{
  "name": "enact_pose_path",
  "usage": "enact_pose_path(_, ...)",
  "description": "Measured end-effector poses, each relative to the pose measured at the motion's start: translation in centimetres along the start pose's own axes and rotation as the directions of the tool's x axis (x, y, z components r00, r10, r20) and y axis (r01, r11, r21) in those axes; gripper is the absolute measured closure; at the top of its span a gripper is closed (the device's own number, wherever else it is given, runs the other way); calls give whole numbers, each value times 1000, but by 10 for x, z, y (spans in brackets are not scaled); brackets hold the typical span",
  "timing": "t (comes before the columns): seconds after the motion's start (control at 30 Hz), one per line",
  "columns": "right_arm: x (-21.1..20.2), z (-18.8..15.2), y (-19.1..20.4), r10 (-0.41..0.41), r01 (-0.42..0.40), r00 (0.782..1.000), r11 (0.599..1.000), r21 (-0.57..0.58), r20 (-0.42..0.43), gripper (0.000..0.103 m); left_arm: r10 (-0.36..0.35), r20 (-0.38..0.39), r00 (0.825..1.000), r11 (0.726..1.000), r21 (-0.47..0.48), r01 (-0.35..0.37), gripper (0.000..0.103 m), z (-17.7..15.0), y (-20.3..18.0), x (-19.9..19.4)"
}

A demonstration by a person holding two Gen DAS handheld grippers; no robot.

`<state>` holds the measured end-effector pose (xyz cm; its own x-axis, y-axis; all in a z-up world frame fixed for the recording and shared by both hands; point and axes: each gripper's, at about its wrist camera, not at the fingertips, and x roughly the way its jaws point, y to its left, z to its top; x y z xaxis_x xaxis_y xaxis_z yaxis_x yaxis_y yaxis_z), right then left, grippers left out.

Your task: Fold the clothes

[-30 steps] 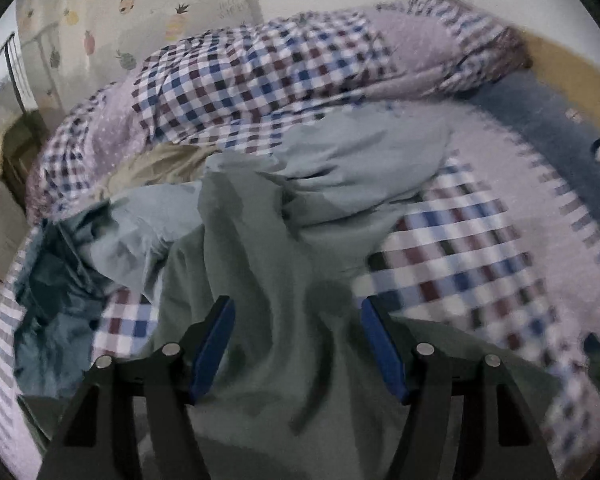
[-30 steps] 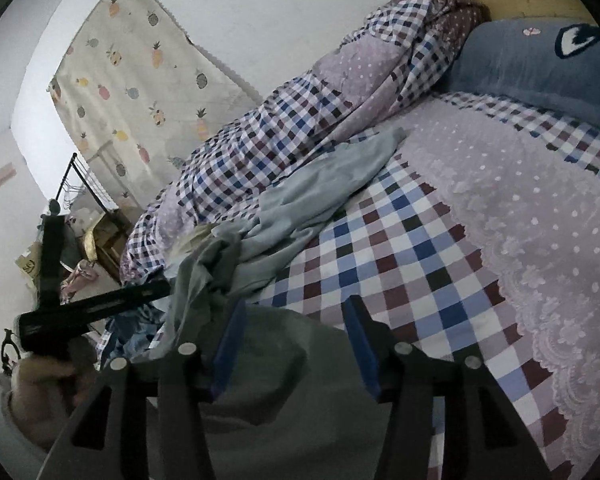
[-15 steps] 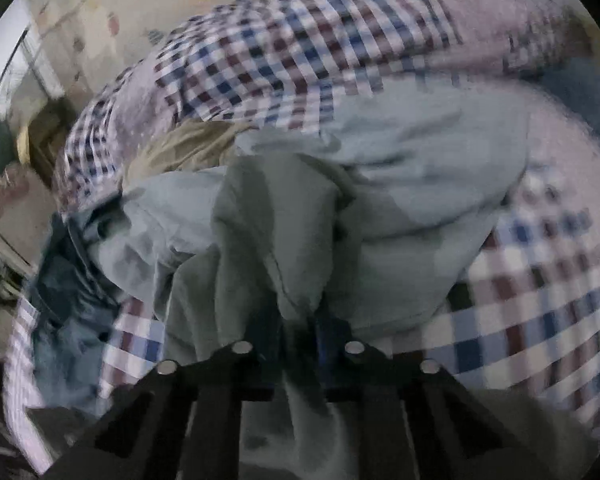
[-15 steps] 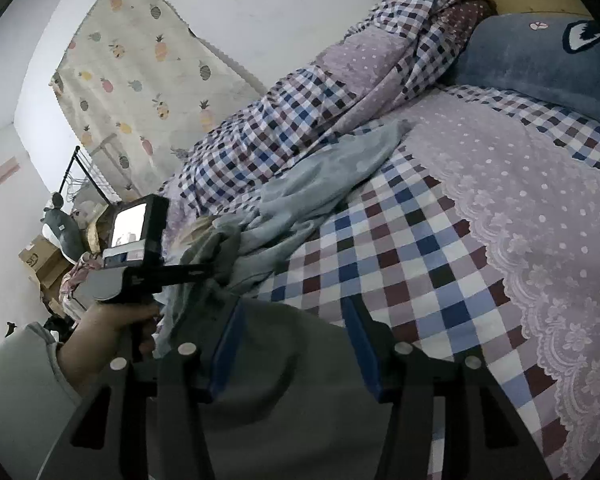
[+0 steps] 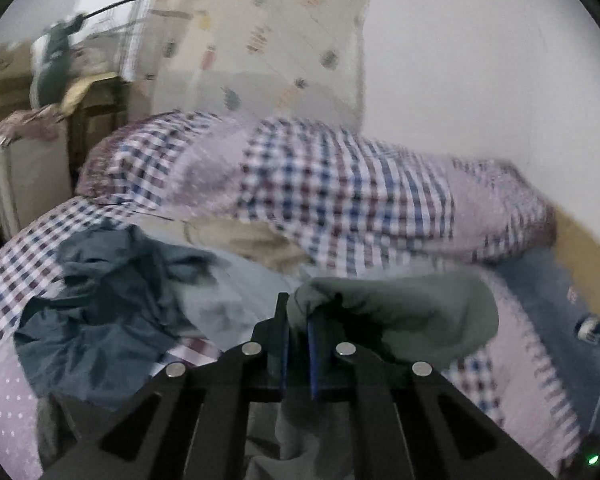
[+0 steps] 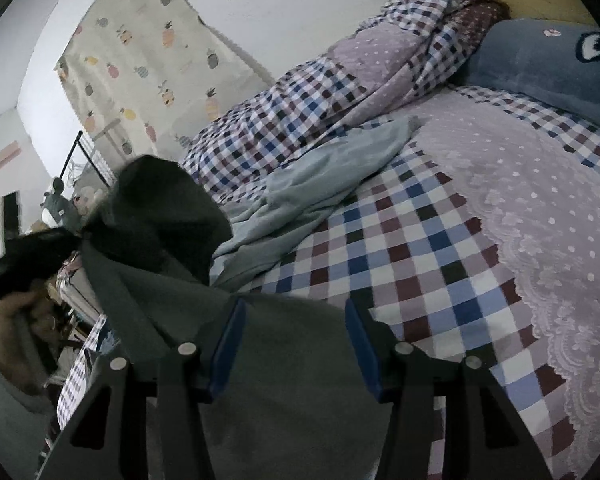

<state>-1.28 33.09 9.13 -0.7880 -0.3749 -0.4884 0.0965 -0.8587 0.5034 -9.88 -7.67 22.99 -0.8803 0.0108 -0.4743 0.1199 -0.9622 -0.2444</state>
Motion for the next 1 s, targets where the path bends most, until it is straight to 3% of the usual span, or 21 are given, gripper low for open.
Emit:
enact_pose_path(0.13,6,-1,12,22,-22,1000,1000,-21,-6,47,22,96,995,994,-109,-11,97,30,64,-46)
enact_pose_path(0.3,11,-4,29,67,-67,998,996,-57,-14,47,166,165,972,958,-259,-120,97,45,160,-81)
enact_pose_path(0.43,22,-9,43,84,-88,995,991,-99,-48,47,326,55,944,865,-421,-274,97,27,263,-82)
enact_pose_path(0.57,31,-18,56,107,-119,990,982,-144,-90,47,450,-80,889,724,-550,-416,96,7,365,-83)
enact_pose_path(0.67,36,-23,65,123,-141,986,976,-165,-116,47,428,-172,887,661,-610,-437,84,-32,402,-82)
enact_pose_path(0.7,39,-26,69,128,-148,984,974,-170,-126,47,431,-182,884,648,-618,-444,75,-43,406,-83)
enact_pose_path(0.73,41,-28,73,133,-156,982,972,-177,-136,47,426,-178,887,652,-619,-438,58,-52,405,-87)
enact_pose_path(0.8,48,-33,81,149,-177,976,967,-185,-158,47,415,-169,894,667,-612,-425,35,-69,399,-92)
enact_pose_path(0.87,56,-39,92,170,-205,968,960,-190,-187,47,399,-170,901,692,-589,-417,28,-80,387,-96)
enact_pose_path(0.93,66,-47,103,190,-234,957,953,-193,-220,47,351,-181,919,755,-526,-392,28,-83,364,-93)
enact_pose_path(1.0,81,-56,118,212,-266,942,945,-192,-261,47,285,-184,941,848,-409,-337,28,-80,326,-83)
